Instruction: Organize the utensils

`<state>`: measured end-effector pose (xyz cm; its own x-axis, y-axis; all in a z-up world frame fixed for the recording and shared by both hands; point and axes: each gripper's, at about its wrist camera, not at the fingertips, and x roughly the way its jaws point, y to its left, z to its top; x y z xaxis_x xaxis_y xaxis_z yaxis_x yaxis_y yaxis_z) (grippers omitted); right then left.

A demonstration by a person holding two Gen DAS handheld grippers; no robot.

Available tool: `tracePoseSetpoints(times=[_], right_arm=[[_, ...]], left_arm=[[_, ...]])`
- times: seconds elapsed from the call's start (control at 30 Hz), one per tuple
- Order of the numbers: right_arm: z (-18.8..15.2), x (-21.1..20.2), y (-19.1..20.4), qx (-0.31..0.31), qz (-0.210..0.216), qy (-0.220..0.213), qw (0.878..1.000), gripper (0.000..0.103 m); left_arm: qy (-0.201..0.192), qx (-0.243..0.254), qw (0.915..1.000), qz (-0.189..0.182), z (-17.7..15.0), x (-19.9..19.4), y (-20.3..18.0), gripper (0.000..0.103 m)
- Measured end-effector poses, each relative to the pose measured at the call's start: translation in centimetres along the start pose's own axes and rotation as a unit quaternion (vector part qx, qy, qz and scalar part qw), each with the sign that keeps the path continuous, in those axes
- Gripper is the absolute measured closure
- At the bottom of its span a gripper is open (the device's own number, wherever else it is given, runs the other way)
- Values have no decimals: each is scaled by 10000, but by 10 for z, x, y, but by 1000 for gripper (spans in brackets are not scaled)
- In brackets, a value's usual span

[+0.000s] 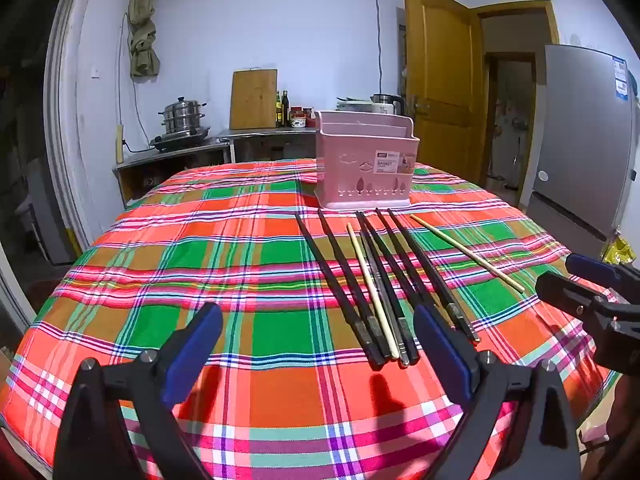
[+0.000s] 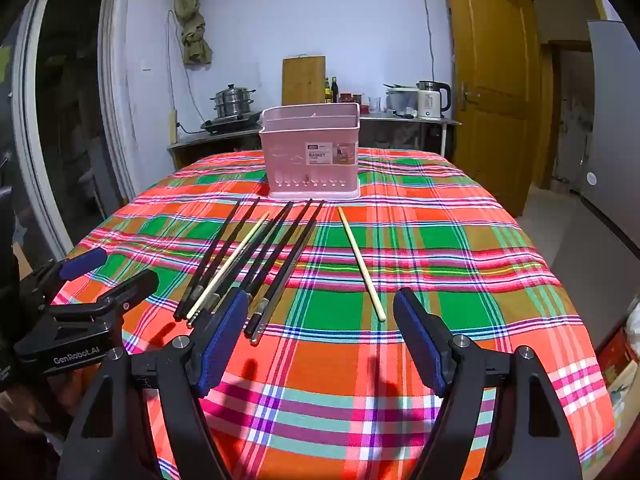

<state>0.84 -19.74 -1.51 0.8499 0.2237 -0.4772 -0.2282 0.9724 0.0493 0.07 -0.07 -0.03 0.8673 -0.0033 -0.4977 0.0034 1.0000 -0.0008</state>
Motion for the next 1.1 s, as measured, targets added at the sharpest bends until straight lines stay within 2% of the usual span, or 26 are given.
tracePoseSetpoints(times=[1.1], right_arm=[[3,-2,3,-17,8,-46,10000,27]], left_arm=[[7,-90,9999,-66,0,-1,1,5]])
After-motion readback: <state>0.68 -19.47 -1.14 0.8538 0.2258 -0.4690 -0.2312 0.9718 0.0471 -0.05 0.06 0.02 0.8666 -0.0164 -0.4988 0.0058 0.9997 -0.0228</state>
